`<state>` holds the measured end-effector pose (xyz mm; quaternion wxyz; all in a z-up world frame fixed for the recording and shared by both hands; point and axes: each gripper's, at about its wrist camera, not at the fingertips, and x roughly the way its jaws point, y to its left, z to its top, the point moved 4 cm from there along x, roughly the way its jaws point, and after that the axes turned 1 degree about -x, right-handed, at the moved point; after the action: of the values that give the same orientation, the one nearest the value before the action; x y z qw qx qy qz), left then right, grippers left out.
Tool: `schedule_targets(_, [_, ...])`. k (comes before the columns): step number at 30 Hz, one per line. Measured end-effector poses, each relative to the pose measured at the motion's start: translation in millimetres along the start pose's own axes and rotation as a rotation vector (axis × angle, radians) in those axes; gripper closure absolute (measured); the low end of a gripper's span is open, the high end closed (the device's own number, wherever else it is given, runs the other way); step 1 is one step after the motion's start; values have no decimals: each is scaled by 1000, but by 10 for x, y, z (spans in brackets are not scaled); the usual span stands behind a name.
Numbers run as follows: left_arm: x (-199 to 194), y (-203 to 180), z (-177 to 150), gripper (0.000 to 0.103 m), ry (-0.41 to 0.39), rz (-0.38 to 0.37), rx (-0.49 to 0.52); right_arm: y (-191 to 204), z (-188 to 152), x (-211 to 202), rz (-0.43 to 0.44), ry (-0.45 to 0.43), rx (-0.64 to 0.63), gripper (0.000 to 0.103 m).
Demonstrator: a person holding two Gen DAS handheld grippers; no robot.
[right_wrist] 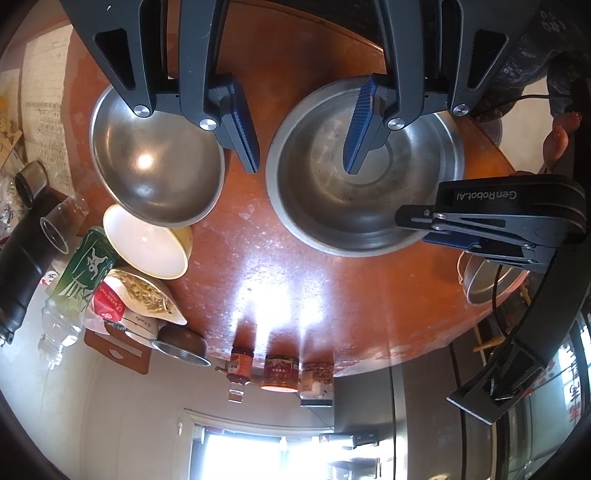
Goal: Organize plates and bowls
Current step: 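Withdraw the open left tool from the large steel bowl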
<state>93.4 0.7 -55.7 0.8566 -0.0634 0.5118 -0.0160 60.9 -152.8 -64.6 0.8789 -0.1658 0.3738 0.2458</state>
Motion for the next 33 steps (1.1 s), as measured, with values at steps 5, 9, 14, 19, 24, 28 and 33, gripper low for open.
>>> schedule_targets(5, [-92, 4, 49, 66, -18, 17, 7, -13, 54, -35, 1, -12, 1, 54])
schedule_targets(9, [-165, 2, 90, 65, -35, 21, 10, -32, 124, -59, -3, -24, 12, 49])
schedule_targets(14, [-257, -10, 135, 62, -59, 22, 9, -61, 221, -133, -12, -56, 24, 45])
schedule_targets(19, [-326, -72, 186, 58, -77, 23, 22, -130, 275, -230, -26, -90, 45, 41])
schedule_targets(24, [-379, -189, 240, 57, -94, 19, 43, -276, 292, -312, -44, -113, 77, 39])
schedule_targets(28, [-410, -293, 300, 57, -105, 13, 61, -391, 286, -393, -63, -135, 101, 38])
schedule_targets(33, [-451, -432, 347, 57, -119, -3, 82, -577, 278, -488, -94, -155, 140, 38])
